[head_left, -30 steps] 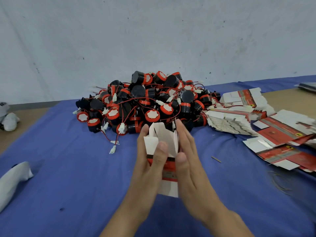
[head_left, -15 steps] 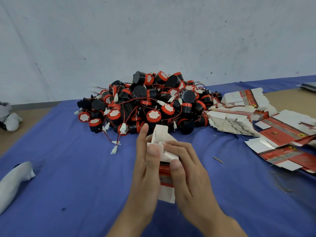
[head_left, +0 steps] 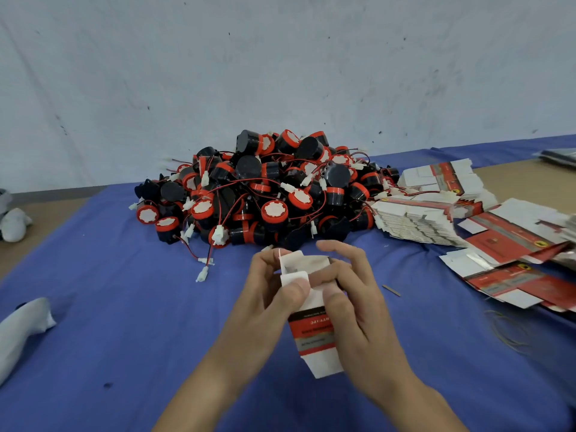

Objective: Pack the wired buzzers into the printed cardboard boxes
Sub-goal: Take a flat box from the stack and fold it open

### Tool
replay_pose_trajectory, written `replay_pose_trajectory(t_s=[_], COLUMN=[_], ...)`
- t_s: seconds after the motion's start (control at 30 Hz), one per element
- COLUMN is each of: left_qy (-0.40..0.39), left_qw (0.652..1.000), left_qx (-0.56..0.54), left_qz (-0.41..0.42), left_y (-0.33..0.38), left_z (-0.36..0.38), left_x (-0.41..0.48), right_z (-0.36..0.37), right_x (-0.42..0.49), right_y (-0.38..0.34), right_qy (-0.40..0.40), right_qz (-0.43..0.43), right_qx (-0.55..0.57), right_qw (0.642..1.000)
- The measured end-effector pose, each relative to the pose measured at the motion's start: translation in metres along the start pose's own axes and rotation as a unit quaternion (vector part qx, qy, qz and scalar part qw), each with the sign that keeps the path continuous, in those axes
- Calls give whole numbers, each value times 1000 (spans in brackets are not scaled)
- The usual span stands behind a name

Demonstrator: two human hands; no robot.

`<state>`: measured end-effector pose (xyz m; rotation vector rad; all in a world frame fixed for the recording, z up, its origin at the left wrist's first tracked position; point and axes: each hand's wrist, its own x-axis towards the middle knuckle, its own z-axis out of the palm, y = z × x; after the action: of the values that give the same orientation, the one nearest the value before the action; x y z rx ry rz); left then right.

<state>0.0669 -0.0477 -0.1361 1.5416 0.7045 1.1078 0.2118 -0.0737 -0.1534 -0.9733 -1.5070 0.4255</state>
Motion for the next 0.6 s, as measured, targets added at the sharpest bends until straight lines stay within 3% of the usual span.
replay_pose_trajectory(t_s=[0.17,0.43,0.6], left_qy=[5,37,52], left_qw=[1000,990,998], left_qx=[5,-136,10], left_qz=[25,13,39], left_y=[-1,-4,-7], left_z=[-2,-10,-4], left_x=[0,6,5], right_z=[1,0,3], right_x=[1,9,1], right_y=[2,-7,-2], right_qy=[-14,1,-38], right_qz=[-8,-15,-2], right_qx=[-13,-1,-35], right_qw=[1000,1000,999])
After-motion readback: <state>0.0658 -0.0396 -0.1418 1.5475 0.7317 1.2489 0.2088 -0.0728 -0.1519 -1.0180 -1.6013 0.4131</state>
